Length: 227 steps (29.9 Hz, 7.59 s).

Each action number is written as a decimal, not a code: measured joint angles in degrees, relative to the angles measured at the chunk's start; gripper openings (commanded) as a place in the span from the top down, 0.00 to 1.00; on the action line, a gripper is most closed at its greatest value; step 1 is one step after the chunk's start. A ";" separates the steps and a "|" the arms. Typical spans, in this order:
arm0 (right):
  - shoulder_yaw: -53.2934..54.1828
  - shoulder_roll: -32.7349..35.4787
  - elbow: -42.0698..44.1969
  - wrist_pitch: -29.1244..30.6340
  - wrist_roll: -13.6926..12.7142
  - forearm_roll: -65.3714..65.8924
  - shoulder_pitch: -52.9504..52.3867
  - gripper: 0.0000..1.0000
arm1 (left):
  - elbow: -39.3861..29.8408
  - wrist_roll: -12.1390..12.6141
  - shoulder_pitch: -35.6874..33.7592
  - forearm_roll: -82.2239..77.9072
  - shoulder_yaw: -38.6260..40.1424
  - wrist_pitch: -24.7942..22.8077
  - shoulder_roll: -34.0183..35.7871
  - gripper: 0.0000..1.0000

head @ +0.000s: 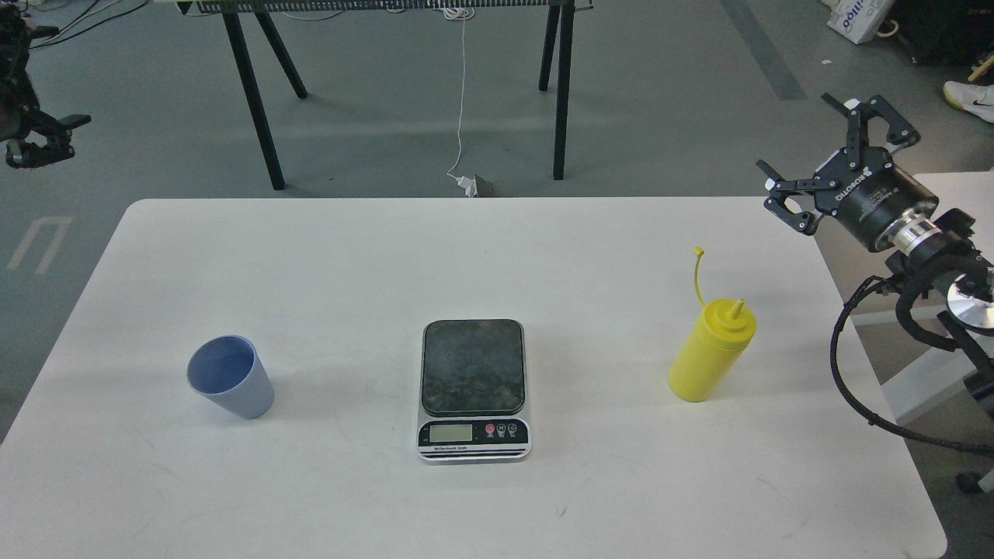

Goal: Pour seasoning into cup on scale with both arms

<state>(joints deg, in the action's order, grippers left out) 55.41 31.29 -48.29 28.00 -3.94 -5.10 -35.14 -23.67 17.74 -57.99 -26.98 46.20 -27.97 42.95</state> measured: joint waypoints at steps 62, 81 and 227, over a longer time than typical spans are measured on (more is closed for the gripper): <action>-0.47 -1.56 1.35 0.00 0.15 0.15 2.77 0.00 | -30.65 -45.75 -9.82 -73.74 -46.94 -0.03 8.98 0.00; -0.57 -2.60 1.98 0.00 0.09 0.82 2.88 0.00 | -35.83 -45.74 -9.18 -81.48 -59.53 -0.03 9.07 0.00; 2.42 18.24 -16.03 0.00 -21.64 -46.64 14.26 0.00 | -16.73 -45.73 -12.04 -22.71 -47.62 -0.02 -8.60 0.01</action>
<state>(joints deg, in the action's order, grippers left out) 57.82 49.52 -64.32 28.00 -25.58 -51.73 -20.87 -40.39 -27.99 -70.04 -49.70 -1.42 -28.00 34.35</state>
